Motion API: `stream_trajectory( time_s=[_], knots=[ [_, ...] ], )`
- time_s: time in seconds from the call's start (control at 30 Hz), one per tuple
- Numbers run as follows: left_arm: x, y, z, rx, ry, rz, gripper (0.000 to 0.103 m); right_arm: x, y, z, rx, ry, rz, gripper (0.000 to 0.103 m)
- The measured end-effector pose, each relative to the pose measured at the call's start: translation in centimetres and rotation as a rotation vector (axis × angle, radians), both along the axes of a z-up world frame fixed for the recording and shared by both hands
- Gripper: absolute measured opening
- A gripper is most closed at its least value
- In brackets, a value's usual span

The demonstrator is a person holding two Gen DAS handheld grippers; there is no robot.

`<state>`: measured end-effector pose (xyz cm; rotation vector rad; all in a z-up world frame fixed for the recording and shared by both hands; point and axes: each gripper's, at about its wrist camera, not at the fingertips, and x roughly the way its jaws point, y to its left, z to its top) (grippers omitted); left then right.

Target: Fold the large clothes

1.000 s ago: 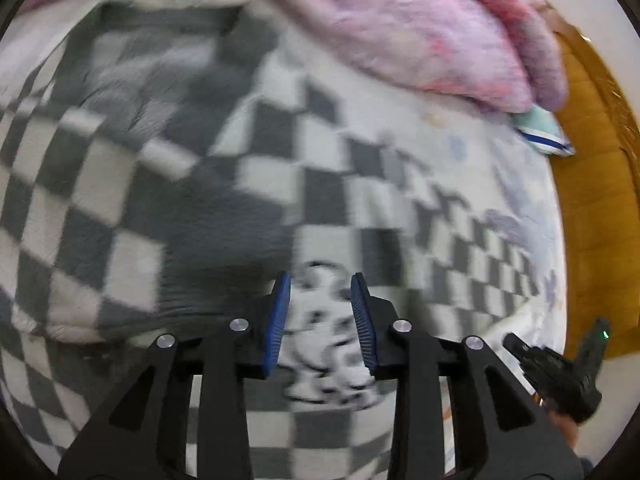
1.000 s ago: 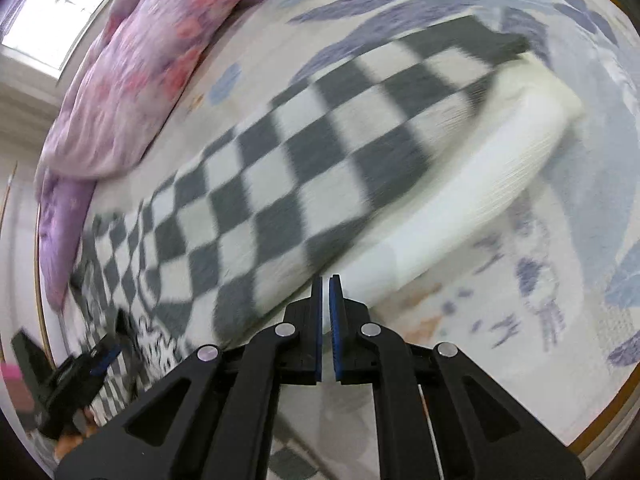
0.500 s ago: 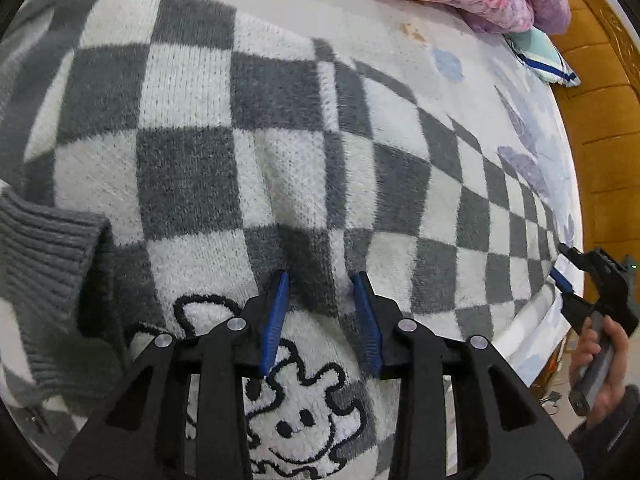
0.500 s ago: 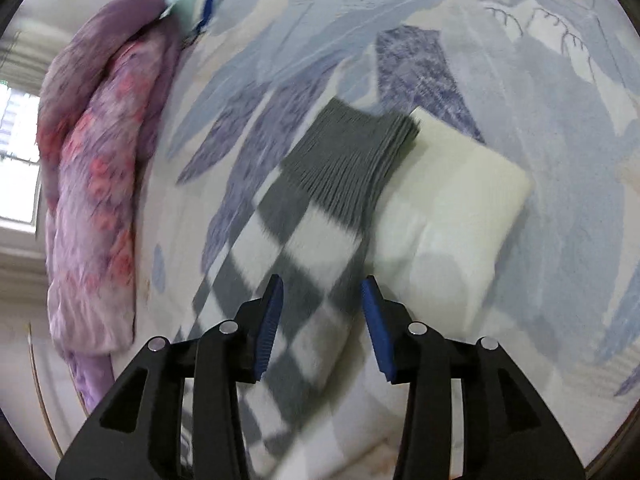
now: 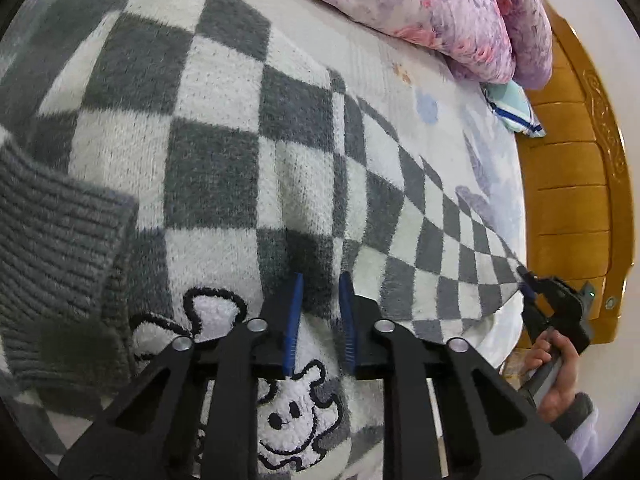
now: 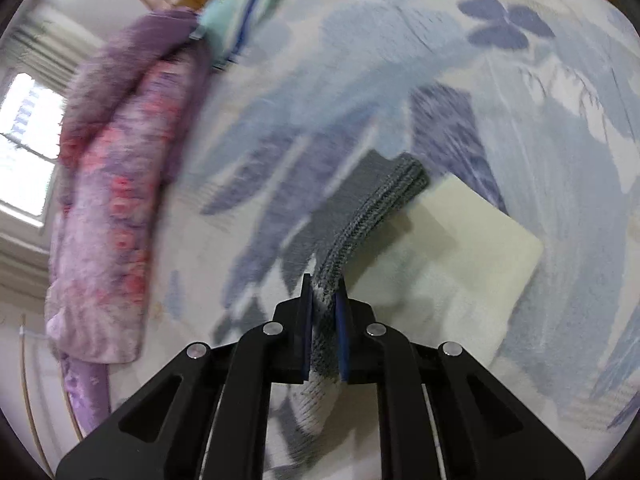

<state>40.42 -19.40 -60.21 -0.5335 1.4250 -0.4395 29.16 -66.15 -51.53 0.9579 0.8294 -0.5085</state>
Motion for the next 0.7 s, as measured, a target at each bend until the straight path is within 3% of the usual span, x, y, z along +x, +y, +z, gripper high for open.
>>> stream_trajectory(
  time_s=[0.2, 0.37, 0.53, 0.6, 0.7],
  knots=[
    [0.7, -0.2, -2.7, 0.007, 0.085, 0.022, 0.011, 0.6, 3.6, 5.8, -0.031, -0.177, 0.075, 0.009],
    [0.7, -1.0, -2.9, 0.040, 0.056, -0.023, 0.010, 2.6, 9.6, 11.0, -0.046, -0.304, 0.239, 0.009],
    [0.7, 0.7, -2.2, -0.070, 0.091, 0.033, 0.011, 4.3, 18.5, 14.6, -0.013, -0.379, 0.431, 0.009],
    [0.3, 2.6, -0.2, -0.175, 0.057, 0.089, 0.013, 4.9, 22.0, 15.4, -0.007, -0.382, 0.506, 0.009],
    [-0.5, 5.7, 2.1, -0.201, 0.023, 0.108, 0.015, 5.6, 28.4, 16.2, 0.000, -0.382, 0.622, 0.009]
  ],
)
